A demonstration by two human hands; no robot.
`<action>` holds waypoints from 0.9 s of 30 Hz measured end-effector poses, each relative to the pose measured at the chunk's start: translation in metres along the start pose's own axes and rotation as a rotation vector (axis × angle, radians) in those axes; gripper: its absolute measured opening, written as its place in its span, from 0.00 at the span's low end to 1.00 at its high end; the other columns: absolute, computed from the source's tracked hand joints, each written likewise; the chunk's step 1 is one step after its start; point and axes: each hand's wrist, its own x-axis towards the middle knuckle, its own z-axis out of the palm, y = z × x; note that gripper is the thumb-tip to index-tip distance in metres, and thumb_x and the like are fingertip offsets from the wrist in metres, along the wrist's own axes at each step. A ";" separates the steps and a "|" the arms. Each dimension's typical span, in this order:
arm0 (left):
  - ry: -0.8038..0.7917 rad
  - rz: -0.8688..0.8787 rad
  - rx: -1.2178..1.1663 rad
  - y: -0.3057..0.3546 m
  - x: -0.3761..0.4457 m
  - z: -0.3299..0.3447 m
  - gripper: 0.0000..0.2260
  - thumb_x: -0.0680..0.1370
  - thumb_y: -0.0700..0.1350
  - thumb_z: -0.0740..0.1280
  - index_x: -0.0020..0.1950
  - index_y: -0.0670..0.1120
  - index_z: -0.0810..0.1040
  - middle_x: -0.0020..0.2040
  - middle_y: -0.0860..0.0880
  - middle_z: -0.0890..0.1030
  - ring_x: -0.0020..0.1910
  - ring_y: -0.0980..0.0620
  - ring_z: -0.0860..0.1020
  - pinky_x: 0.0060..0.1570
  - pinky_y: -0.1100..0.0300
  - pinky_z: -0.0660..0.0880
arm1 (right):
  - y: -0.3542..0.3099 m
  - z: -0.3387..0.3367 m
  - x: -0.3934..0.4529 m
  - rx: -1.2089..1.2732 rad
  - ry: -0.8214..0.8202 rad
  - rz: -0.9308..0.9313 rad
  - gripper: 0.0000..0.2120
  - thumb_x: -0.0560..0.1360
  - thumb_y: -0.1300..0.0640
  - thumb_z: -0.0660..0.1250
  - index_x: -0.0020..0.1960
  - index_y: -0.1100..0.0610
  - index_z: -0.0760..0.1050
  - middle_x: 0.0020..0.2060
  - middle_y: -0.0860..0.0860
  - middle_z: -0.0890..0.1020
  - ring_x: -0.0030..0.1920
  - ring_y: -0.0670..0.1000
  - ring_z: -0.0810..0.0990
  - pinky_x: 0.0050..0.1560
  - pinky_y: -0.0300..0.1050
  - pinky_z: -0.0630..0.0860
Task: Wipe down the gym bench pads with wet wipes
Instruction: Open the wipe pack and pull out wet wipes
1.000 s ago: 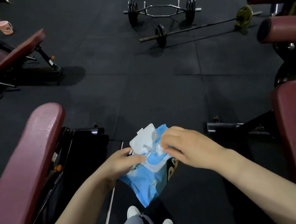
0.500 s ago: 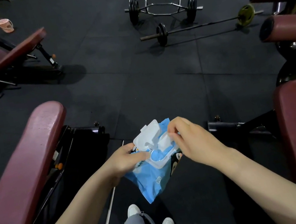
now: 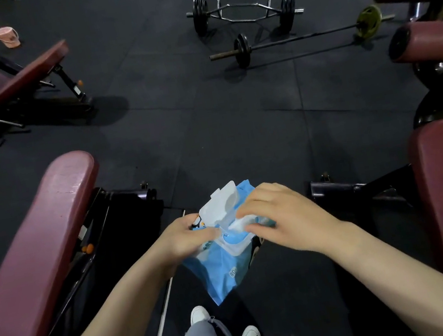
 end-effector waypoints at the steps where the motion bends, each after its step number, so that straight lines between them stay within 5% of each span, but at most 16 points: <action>1: -0.001 0.001 0.004 0.000 0.000 0.001 0.16 0.65 0.46 0.73 0.50 0.41 0.83 0.45 0.43 0.86 0.41 0.49 0.83 0.43 0.57 0.77 | -0.001 0.001 0.001 -0.036 0.025 -0.034 0.04 0.78 0.50 0.65 0.50 0.49 0.78 0.44 0.41 0.76 0.48 0.47 0.73 0.54 0.43 0.71; 4: -0.018 0.002 0.002 0.000 0.002 0.002 0.13 0.68 0.44 0.75 0.51 0.41 0.83 0.42 0.46 0.85 0.39 0.51 0.83 0.40 0.60 0.77 | -0.002 0.000 0.005 -0.014 0.097 -0.009 0.05 0.80 0.54 0.64 0.46 0.53 0.76 0.43 0.43 0.75 0.47 0.47 0.71 0.48 0.44 0.73; 9: 0.037 0.031 0.008 0.000 0.006 -0.002 0.17 0.67 0.46 0.74 0.53 0.41 0.82 0.47 0.43 0.86 0.46 0.45 0.85 0.46 0.54 0.80 | -0.010 0.000 0.008 0.416 0.267 0.295 0.05 0.80 0.59 0.63 0.45 0.54 0.72 0.40 0.45 0.76 0.40 0.46 0.74 0.42 0.39 0.73; 13: 0.070 0.057 0.037 0.004 0.007 -0.002 0.18 0.63 0.47 0.73 0.52 0.43 0.81 0.45 0.44 0.86 0.45 0.46 0.85 0.48 0.51 0.80 | -0.016 0.001 0.015 0.644 0.366 0.438 0.07 0.79 0.60 0.63 0.42 0.53 0.71 0.38 0.49 0.77 0.40 0.55 0.76 0.43 0.55 0.78; 17: 0.059 0.072 0.064 0.003 0.006 0.000 0.17 0.63 0.47 0.71 0.50 0.44 0.83 0.45 0.46 0.86 0.46 0.46 0.85 0.48 0.53 0.80 | -0.025 -0.006 0.018 0.715 0.356 0.406 0.07 0.79 0.62 0.63 0.42 0.56 0.72 0.38 0.50 0.76 0.36 0.57 0.72 0.36 0.45 0.72; 20: 0.066 0.078 0.076 0.003 0.007 0.000 0.15 0.64 0.47 0.71 0.50 0.45 0.83 0.46 0.46 0.86 0.45 0.48 0.85 0.45 0.57 0.80 | -0.028 -0.010 0.018 0.753 0.358 0.384 0.06 0.79 0.64 0.63 0.43 0.58 0.73 0.38 0.47 0.78 0.37 0.47 0.74 0.40 0.38 0.71; 27: 0.012 0.087 0.123 0.008 0.007 -0.003 0.07 0.74 0.43 0.72 0.52 0.46 0.84 0.49 0.46 0.86 0.50 0.45 0.84 0.54 0.48 0.79 | -0.031 -0.017 0.024 0.911 0.383 0.349 0.05 0.77 0.62 0.62 0.44 0.55 0.74 0.43 0.56 0.79 0.45 0.59 0.76 0.46 0.49 0.75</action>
